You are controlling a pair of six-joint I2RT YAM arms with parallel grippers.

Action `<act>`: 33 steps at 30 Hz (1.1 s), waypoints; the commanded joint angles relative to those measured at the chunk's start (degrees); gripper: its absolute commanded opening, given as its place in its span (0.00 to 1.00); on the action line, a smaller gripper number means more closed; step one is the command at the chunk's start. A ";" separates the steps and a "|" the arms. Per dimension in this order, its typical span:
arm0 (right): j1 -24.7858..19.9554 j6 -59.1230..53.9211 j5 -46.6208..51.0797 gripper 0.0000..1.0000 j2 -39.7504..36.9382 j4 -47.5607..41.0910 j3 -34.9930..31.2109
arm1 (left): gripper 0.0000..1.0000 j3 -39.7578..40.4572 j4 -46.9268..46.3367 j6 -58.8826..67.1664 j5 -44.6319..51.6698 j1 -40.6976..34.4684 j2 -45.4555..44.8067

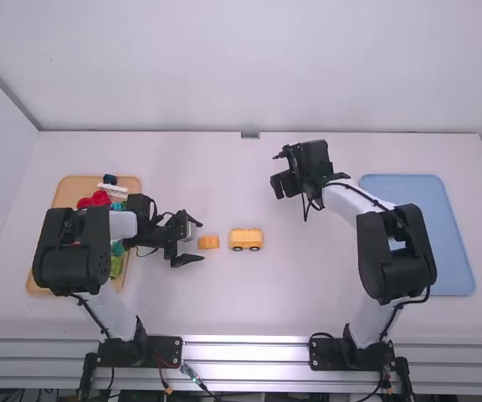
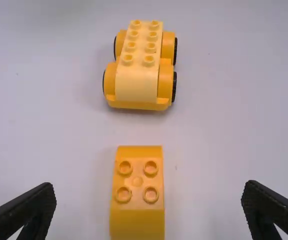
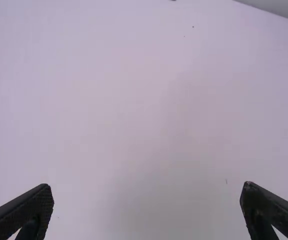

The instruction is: Assemble lego blocks to make yellow taxi

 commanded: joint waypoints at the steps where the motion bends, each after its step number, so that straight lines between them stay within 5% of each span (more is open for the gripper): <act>1: -0.50 -0.66 -0.31 0.99 -0.96 -0.24 0.26 | 0.99 -3.61 5.99 -7.69 6.03 -0.04 -1.55; 7: -0.46 -0.68 -3.28 0.99 -0.94 -0.46 -0.04 | 0.99 -6.88 20.74 -20.79 6.08 -0.26 -0.22; 16: -0.52 -0.63 -5.03 0.99 -0.94 -0.44 -0.07 | 0.99 -2.47 11.34 -12.68 5.38 -0.20 4.31; 24: -0.72 -0.63 -5.03 0.99 -0.94 -0.72 -0.07 | 0.84 0.15 7.48 -5.20 5.44 -0.68 8.96; 30: -0.70 -0.66 -5.03 0.99 -0.94 -0.79 -0.07 | 0.50 -1.31 9.84 -5.25 2.43 -1.18 8.98; 33: -0.72 -0.66 -5.03 0.99 -0.94 -0.66 -0.07 | 0.50 -3.06 13.18 -5.27 2.51 -1.90 8.98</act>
